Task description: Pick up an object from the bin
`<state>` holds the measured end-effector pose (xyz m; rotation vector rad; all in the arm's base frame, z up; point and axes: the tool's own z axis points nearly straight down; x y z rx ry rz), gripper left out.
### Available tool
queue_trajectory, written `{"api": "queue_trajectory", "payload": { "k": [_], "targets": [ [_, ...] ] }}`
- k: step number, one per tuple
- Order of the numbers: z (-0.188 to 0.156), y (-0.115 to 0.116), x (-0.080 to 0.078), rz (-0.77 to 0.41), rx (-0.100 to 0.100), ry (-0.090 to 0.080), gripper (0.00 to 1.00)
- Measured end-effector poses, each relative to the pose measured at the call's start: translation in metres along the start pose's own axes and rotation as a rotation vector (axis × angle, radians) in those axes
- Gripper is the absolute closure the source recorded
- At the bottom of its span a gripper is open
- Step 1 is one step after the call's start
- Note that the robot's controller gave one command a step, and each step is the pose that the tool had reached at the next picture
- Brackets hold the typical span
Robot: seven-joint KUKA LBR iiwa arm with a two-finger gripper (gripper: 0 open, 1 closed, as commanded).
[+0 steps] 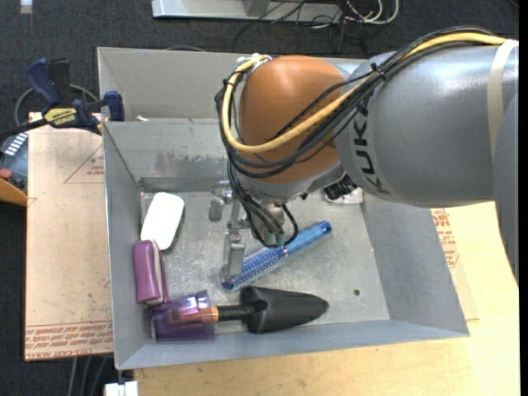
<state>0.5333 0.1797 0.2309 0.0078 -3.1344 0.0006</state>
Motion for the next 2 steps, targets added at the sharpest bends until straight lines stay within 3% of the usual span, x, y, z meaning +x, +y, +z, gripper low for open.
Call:
{"api": "queue_trajectory", "payload": {
  "k": [1,2],
  "targets": [
    [-0.005,-0.001,-0.002,0.005,-0.002,-0.008,0.0],
    [0.132,-0.092,-0.015,-0.137,-0.001,-0.006,0.0]
  ]
}}
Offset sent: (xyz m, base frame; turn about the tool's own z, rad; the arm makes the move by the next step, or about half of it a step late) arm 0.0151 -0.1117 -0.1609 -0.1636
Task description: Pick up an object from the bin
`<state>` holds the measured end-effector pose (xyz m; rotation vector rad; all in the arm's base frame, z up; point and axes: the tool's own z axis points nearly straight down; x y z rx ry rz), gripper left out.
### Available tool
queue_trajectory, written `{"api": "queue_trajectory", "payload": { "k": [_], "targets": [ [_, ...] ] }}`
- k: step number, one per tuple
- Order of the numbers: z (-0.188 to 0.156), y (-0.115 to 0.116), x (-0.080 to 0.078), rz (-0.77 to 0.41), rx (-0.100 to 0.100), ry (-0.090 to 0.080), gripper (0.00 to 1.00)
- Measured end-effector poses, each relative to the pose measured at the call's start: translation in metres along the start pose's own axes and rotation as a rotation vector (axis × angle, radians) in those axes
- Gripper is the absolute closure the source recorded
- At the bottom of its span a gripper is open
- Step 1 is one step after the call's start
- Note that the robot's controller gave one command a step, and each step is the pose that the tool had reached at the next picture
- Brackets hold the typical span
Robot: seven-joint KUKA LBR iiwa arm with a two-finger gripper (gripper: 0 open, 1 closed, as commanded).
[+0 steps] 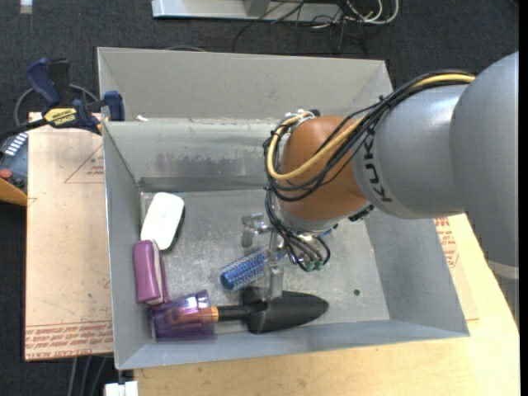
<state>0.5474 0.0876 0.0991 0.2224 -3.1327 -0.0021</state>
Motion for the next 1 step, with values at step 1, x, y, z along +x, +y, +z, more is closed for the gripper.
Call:
{"api": "queue_trajectory", "payload": {
  "k": [1],
  "targets": [
    [-0.0624,-0.0079,0.0031,-0.006,-0.001,-0.006,0.0]
  ]
}}
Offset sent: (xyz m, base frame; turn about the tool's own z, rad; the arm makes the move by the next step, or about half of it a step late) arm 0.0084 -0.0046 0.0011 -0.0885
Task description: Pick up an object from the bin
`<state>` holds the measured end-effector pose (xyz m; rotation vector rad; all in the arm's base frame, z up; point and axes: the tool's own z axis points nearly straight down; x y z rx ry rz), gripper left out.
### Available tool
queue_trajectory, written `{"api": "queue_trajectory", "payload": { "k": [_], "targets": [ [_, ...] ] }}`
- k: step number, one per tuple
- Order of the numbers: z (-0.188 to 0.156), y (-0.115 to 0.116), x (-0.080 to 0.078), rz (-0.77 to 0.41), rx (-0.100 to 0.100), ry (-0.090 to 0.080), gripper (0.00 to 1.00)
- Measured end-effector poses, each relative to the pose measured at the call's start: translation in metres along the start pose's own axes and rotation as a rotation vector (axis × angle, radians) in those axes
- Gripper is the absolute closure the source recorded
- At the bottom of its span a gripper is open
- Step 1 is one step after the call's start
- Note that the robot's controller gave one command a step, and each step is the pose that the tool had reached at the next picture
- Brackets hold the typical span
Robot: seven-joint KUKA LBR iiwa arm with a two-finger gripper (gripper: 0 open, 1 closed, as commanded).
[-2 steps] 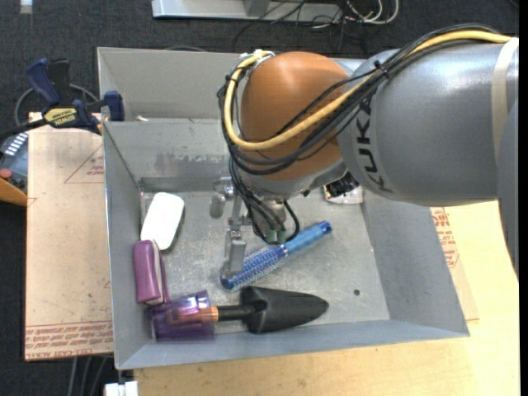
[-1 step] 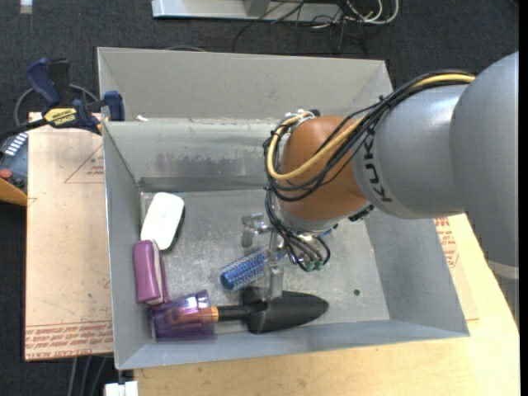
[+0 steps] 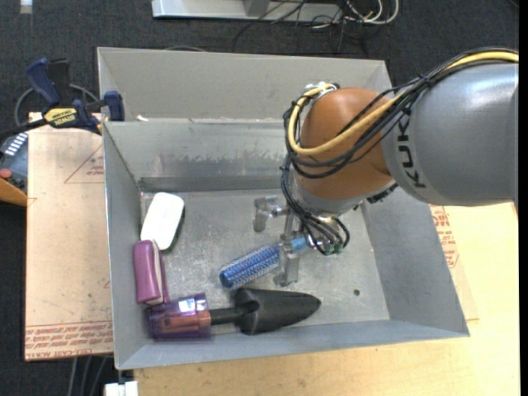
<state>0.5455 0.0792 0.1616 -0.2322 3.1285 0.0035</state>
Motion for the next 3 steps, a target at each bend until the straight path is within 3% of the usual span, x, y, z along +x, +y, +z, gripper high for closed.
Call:
{"api": "queue_trajectory", "payload": {
  "k": [1,2,3],
  "targets": [
    [0.062,0.002,-0.011,-0.079,-0.001,0.005,0.0],
    [0.091,0.0,-0.009,-0.024,-0.001,-0.004,0.0],
    [0.092,-0.006,-0.013,-0.181,-0.003,0.003,1.0]
  ]
}}
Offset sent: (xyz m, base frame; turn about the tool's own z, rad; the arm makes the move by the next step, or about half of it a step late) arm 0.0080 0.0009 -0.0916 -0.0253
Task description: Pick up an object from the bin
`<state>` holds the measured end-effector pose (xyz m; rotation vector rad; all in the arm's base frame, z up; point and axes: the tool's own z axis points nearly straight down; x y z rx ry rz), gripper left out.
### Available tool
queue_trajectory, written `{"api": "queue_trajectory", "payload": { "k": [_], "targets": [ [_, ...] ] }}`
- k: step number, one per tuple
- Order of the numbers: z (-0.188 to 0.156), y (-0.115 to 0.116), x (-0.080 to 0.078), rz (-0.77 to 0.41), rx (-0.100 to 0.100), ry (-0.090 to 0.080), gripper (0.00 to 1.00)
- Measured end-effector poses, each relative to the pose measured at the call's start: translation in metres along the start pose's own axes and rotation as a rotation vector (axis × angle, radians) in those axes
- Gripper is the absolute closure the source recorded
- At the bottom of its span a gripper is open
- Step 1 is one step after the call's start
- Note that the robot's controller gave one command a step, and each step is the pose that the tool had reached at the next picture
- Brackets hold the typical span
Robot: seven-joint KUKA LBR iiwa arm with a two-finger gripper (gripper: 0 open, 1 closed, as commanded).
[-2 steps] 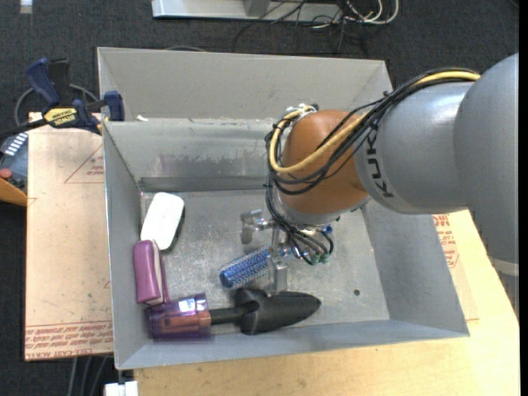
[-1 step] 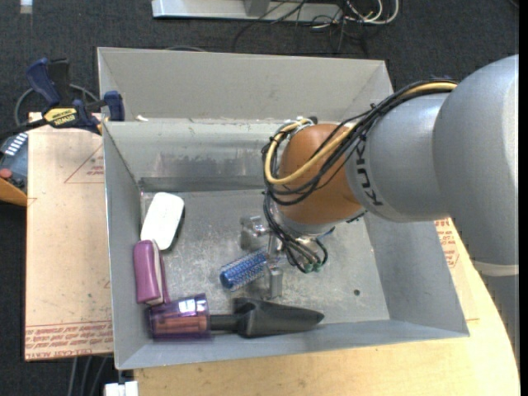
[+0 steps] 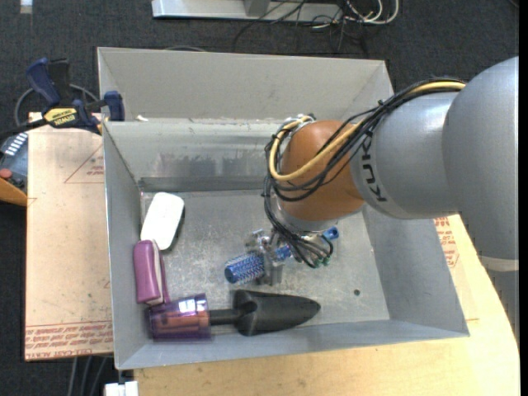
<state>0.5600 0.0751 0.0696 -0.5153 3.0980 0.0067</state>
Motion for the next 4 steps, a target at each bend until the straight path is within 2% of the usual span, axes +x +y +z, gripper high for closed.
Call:
{"api": "queue_trajectory", "payload": {
  "k": [2,3,4],
  "targets": [
    [-0.005,0.0,0.001,0.0,-0.001,0.004,1.0],
    [-0.019,0.001,0.003,0.001,-0.003,0.01,1.0],
    [-0.043,0.001,0.003,0.001,-0.003,0.009,1.0]
  ]
}}
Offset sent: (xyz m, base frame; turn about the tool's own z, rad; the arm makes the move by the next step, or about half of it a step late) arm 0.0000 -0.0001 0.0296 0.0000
